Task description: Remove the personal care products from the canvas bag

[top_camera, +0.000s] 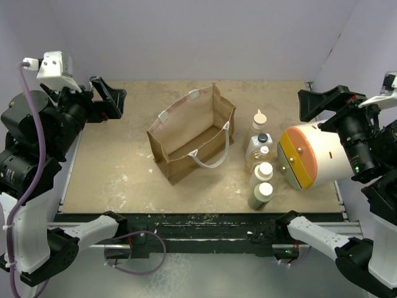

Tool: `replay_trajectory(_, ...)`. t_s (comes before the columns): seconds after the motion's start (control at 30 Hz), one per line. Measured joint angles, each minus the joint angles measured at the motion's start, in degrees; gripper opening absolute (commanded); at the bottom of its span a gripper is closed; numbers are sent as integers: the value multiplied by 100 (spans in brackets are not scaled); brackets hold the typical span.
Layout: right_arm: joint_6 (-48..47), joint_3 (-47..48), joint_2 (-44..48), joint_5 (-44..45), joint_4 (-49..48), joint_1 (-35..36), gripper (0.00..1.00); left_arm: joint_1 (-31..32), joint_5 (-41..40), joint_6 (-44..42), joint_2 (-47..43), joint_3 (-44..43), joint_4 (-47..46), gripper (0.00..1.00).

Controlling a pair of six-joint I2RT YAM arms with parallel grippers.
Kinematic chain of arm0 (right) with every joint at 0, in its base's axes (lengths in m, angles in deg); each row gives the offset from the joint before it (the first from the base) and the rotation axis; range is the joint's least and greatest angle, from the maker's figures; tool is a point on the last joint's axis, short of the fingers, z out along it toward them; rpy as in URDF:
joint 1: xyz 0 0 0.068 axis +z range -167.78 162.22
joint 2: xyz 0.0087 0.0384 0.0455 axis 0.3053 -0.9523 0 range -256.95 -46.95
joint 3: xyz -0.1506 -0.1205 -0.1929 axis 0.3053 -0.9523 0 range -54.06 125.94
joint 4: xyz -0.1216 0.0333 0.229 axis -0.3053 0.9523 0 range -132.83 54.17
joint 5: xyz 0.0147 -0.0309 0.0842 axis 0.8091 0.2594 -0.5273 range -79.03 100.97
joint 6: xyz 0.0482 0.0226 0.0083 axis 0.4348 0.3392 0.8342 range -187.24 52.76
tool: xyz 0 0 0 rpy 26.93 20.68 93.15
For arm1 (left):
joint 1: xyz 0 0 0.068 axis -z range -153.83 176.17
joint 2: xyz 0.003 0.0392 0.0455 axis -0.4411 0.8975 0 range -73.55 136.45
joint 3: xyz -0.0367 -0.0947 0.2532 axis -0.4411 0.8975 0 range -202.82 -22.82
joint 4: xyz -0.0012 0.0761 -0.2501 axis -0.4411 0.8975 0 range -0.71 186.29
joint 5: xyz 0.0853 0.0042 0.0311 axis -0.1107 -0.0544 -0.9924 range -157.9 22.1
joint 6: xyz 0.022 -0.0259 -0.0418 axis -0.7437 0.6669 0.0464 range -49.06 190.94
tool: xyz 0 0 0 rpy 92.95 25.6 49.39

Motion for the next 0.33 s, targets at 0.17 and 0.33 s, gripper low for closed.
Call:
replay_trajectory(0.17,-24,13,35,11,-138,0,100,0,-201,-98,-66,-72,-57,99)
replay_trajectory(0.33,-20,9,17,33,-157,0,100,0,-269,-144,-28,-68,-59,99)
